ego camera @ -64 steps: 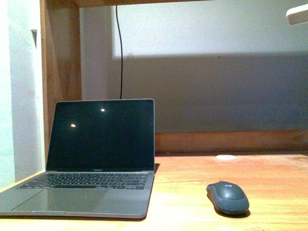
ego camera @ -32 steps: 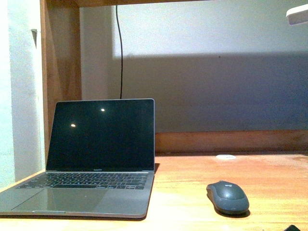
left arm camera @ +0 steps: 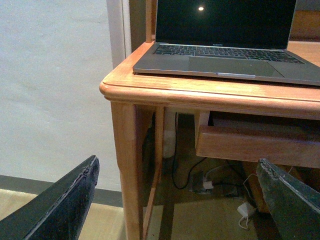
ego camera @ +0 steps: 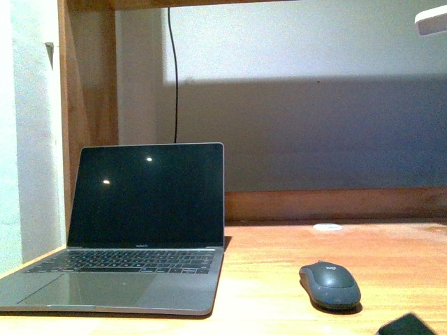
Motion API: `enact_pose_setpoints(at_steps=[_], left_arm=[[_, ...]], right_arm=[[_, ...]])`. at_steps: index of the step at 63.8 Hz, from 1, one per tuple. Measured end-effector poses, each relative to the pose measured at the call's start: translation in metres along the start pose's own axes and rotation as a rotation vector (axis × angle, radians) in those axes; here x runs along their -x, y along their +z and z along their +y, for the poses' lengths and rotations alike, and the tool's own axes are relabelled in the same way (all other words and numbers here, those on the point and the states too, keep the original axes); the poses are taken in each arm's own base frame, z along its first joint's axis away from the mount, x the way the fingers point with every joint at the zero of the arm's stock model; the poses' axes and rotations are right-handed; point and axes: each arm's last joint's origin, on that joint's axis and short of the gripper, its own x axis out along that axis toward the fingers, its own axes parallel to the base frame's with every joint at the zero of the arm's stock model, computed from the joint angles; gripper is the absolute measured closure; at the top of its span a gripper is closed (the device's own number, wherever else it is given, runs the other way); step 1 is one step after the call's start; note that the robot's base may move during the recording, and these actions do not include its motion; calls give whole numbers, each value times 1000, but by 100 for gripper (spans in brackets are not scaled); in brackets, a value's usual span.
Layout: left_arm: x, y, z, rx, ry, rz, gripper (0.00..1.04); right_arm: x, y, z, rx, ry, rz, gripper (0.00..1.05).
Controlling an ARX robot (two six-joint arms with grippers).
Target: Place mouse
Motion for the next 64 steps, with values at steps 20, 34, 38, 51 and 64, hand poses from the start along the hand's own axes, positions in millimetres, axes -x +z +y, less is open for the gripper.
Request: enact_pose_setpoints(at_steps=[20, 34, 38, 51, 64], left_arm=[[0, 0, 0, 0, 0, 0, 8], [0, 0, 0, 0, 0, 0, 8], [0, 0, 0, 0, 0, 0, 8], [0, 0, 0, 0, -1, 0, 8], [0, 0, 0, 0, -2, 0, 8]], right_arm=[[119, 13, -34, -115, -38, -240, 7], [163, -8, -27, -231, -143, -341, 7], [171, -14, -23, -268, -191, -366, 7], [174, -23, -19, -255, -380, -410, 16], [173, -38, -19, -196, -591, -397, 48]])
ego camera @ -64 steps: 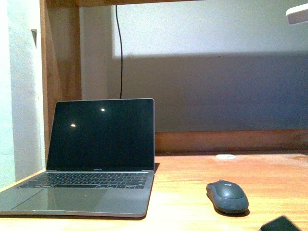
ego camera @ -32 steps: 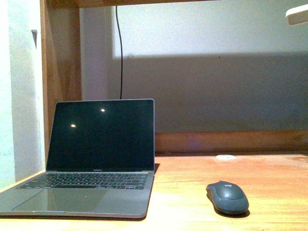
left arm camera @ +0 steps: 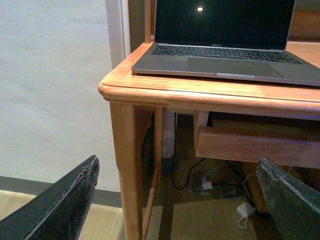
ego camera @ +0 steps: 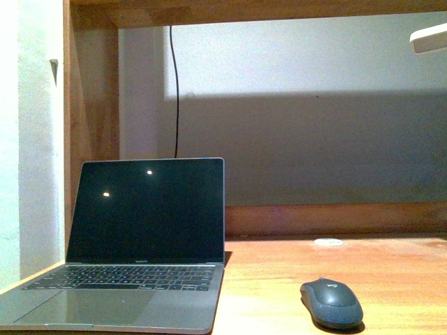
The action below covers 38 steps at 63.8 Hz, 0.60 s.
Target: Place mouse
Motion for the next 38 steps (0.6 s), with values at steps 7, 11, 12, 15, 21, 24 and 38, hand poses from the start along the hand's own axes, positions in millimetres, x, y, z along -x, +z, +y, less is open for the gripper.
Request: enact_pose_setpoints(at_steps=[7, 11, 12, 15, 21, 24, 38], left_arm=[[0, 0, 0, 0, 0, 0, 8], [0, 0, 0, 0, 1, 0, 8], [0, 0, 0, 0, 0, 0, 8], [0, 0, 0, 0, 0, 0, 8], [0, 0, 0, 0, 0, 0, 8], [0, 0, 0, 0, 0, 0, 8], [0, 0, 0, 0, 0, 0, 8]], right_arm=[[7, -8, 0, 14, 3, 20, 67], [10, -11, 0, 18, 1, 6, 77], [10, -11, 0, 19, 1, 2, 79], [11, -11, 0, 21, 0, -8, 87], [11, -14, 0, 23, 1, -2, 102], [11, -16, 0, 25, 2, -1, 102], [11, -22, 0, 25, 2, -2, 102]])
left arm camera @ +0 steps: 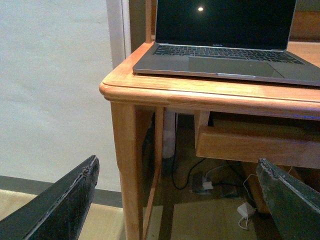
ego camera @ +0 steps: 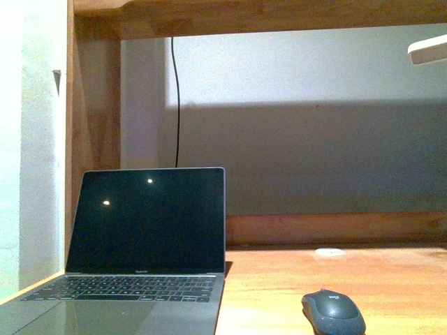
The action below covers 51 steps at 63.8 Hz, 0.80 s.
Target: Place mouse
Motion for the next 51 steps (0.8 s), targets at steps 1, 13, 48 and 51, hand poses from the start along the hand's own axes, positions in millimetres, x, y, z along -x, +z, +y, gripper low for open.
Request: enact_pose_setpoints(at_steps=[1, 13, 48, 51], left_arm=[[0, 0, 0, 0, 0, 0, 8], [0, 0, 0, 0, 0, 0, 8], [0, 0, 0, 0, 0, 0, 8], [0, 0, 0, 0, 0, 0, 8]], right_arm=[[0, 0, 0, 0, 0, 0, 102], [1, -8, 0, 0, 0, -10, 102], [1, -8, 0, 1, 1, -15, 59], [1, -8, 0, 1, 1, -15, 51]])
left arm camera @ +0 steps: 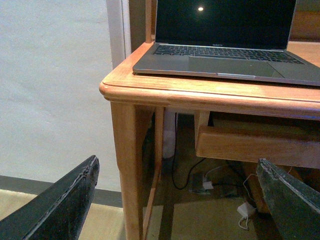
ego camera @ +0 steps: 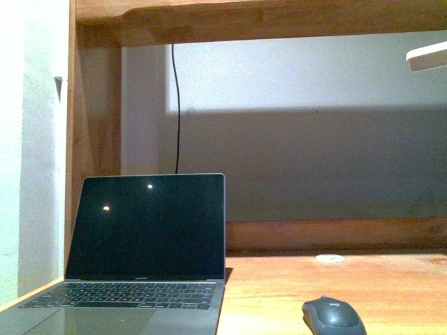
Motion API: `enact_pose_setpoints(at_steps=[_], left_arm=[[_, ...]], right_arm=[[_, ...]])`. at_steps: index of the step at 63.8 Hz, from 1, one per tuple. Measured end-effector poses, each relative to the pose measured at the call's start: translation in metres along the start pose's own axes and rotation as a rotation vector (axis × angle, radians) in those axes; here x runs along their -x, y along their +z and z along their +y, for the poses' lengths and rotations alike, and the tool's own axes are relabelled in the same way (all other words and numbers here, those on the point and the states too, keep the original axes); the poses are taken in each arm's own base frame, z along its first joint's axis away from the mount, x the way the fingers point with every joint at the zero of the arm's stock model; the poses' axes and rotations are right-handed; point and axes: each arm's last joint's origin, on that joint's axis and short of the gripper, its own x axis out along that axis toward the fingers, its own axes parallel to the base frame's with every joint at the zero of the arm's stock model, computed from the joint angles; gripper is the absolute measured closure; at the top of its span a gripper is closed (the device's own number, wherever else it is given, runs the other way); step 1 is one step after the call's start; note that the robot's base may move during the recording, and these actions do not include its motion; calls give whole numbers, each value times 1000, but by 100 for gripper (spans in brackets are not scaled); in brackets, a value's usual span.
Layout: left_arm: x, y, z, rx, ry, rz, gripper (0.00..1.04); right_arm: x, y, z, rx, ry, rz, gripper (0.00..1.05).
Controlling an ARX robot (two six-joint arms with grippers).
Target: Place mouse
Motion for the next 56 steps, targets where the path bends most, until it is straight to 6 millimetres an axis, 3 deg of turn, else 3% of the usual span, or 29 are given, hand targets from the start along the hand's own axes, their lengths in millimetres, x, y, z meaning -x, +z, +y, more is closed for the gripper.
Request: enact_pose_setpoints(at_steps=[18, 56], left_arm=[[0, 0, 0, 0, 0, 0, 8], [0, 0, 0, 0, 0, 0, 8]], right_arm=[[0, 0, 0, 0, 0, 0, 6], [0, 0, 0, 0, 0, 0, 7]])
